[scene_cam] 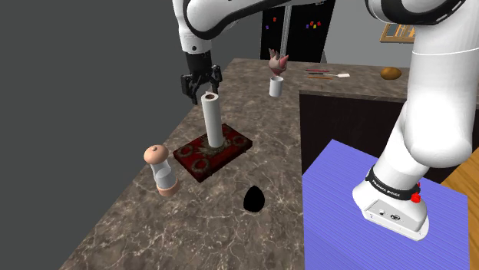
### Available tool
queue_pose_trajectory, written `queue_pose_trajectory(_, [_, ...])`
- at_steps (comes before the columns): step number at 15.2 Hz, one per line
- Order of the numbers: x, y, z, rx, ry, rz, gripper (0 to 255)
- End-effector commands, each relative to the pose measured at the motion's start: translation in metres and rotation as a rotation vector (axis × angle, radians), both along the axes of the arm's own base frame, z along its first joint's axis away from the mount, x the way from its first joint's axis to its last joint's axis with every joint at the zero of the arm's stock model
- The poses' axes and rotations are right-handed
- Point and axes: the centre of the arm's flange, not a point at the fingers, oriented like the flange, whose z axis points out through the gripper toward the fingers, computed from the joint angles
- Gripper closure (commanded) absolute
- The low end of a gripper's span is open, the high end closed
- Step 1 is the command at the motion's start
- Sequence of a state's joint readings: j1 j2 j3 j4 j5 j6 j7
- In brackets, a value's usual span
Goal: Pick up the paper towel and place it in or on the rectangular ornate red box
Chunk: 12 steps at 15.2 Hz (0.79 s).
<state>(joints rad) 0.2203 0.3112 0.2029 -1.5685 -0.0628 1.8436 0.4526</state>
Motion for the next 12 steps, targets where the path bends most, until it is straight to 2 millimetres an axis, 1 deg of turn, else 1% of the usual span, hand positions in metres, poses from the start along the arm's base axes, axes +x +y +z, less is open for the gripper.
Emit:
queue_pose_trajectory(1, [0.0,0.0,0.0,0.0,0.0,0.0,0])
queue_pose_trajectory(4, [0.001,0.0,0.04,0.0,0.0,0.0,0])
queue_pose_trajectory(5, [0.001,0.001,0.05,0.0,0.0,0.0,0])
queue_pose_trajectory(12, [0.001,0.001,0.05,0.0,0.0,0.0,0])
